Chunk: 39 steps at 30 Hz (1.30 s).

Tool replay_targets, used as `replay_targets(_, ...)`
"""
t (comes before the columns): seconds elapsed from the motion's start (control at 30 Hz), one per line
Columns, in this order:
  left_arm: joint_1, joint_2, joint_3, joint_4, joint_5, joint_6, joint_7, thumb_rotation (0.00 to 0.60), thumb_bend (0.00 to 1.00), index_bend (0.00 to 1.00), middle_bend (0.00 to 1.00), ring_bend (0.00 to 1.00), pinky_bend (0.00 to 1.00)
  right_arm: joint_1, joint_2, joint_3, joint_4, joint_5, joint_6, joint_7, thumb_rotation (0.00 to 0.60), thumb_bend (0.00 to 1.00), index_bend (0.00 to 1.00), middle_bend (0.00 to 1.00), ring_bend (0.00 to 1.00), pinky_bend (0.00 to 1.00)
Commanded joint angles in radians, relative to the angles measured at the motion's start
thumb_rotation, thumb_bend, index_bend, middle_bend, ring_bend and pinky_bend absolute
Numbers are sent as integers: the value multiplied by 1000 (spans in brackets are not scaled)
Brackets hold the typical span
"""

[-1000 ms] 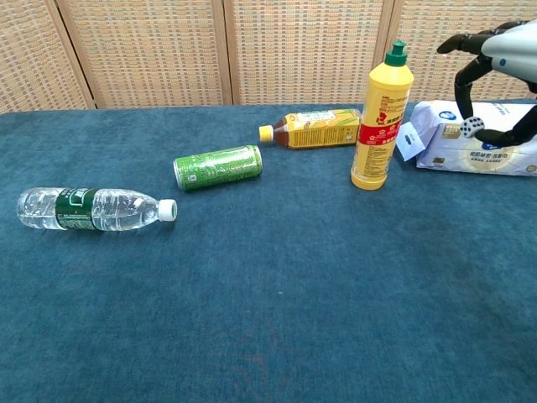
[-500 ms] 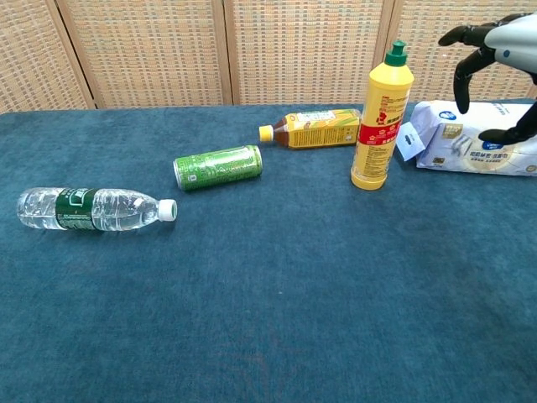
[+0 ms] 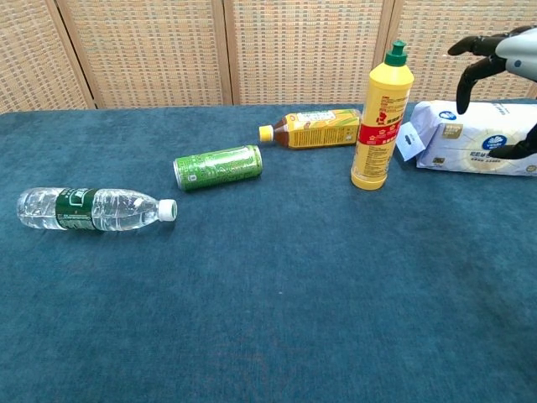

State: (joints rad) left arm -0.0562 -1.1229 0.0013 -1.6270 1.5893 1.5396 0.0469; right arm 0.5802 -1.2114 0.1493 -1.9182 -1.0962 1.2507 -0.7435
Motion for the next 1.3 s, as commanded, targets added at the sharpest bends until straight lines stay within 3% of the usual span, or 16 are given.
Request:
replay_targets(0.03,0,0,0,0,0,-1,-1,600,285,0,0,0,0,-35,4,-30,24,-41,11,68,600,260,348,0,0,0)
replay_targets(0.47,-2,-3,6,-6,7,-6,17,600,283,0,0,0,0,-215,21,-176,132,-235,95,364,600,260,348,0,0,0)
replay_targets(0.77,-1,-5,8,-9,10,-5,27,600,283,0,0,0,0,-292,16,-214,200,-309,153,436,600,260,346,0,0,0)
replay_targets(0.93,0,-6,7,-9,7,-5,28,600,284,0,0,0,0,-329,30,-230,200,-361,191,456,600,260,275,0,0,0)
replay_targets(1.2,2,-8,9,-8,6,-7,34,600,284,0,0,0,0,-386,44,-246,224,-394,224,471,600,260,49,0,0,0)
replay_targets(1.3,3,-12,12,-3,7,-8,37,600,284,0,0,0,0,-402,41,-241,251,-384,224,493,600,260,6,0,0,0)
